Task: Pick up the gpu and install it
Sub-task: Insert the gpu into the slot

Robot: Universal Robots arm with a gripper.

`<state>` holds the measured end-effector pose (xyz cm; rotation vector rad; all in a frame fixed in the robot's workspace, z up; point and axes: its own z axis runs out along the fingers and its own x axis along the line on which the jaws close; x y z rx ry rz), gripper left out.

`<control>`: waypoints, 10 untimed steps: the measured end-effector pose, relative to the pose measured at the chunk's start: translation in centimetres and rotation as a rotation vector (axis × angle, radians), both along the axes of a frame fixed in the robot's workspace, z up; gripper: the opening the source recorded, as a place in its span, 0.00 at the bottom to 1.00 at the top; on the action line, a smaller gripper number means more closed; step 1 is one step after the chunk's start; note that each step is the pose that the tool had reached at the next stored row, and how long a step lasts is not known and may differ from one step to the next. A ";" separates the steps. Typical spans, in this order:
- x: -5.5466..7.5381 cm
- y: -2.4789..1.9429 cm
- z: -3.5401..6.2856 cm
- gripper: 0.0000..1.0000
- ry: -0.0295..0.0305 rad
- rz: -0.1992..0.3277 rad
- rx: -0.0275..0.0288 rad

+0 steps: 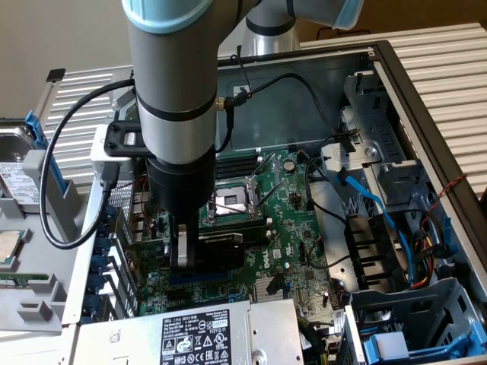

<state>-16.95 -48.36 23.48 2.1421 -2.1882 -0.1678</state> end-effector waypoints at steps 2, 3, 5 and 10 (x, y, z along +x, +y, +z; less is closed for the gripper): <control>0.0 0.00 0.00 0.29 0.0000 -0.003 0.0000; 0.0 0.00 0.01 0.29 0.0000 -0.004 0.0000; 0.0 0.00 0.02 0.29 0.0000 -0.006 0.0000; 0.0 0.00 0.04 0.29 0.0000 -0.007 0.0000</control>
